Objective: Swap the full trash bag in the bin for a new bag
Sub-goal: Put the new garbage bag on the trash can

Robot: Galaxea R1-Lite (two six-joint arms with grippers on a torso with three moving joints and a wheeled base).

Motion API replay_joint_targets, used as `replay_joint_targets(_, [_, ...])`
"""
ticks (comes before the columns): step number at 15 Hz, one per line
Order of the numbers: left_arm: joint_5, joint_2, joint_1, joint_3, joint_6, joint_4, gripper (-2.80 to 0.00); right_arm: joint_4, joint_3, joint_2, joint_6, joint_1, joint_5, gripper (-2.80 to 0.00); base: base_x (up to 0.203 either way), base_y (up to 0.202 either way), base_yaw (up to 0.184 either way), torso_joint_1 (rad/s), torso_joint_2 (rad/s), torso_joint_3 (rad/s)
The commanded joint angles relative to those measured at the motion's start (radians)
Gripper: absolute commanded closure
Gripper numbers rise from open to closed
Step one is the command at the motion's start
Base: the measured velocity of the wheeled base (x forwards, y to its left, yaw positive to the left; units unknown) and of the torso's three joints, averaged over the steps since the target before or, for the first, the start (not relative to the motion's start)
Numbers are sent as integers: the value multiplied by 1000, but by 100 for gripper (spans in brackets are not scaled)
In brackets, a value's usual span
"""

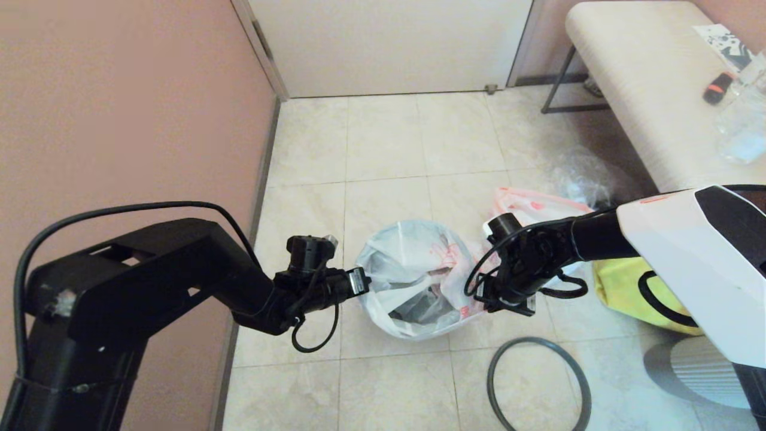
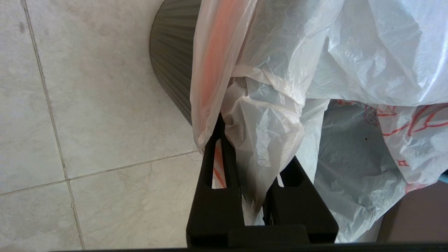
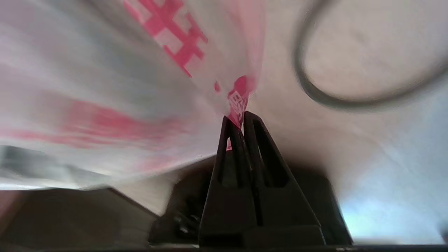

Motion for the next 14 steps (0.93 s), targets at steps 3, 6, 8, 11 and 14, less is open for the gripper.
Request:
replay_joint_targets(3, [0, 2, 3, -3, -4, -4, 0, 74, 117, -42, 26, 2, -148, 0, 0, 0, 0, 0, 0, 0])
replay_joint_targets(6, [6, 5, 4, -2, -4, -3, 0, 73, 154, -140, 39, 42, -153, 0, 0, 0, 0, 0, 0, 0])
replay_joint_targets(8, [15, 16, 2, -8, -3, -3, 0, 73, 149, -187, 44, 83, -157, 0, 0, 0, 0, 0, 0, 0])
replay_joint_targets(11, [23, 19, 0, -11, -3, -2, -280, 74, 129, -208, 62, 97, -157, 0, 0, 0, 0, 0, 0, 0])
replay_joint_targets(14, [24, 7, -4, -11, -1, 49, -280, 128, 124, -243, 88, 100, -155, 0, 0, 0, 0, 0, 0, 0])
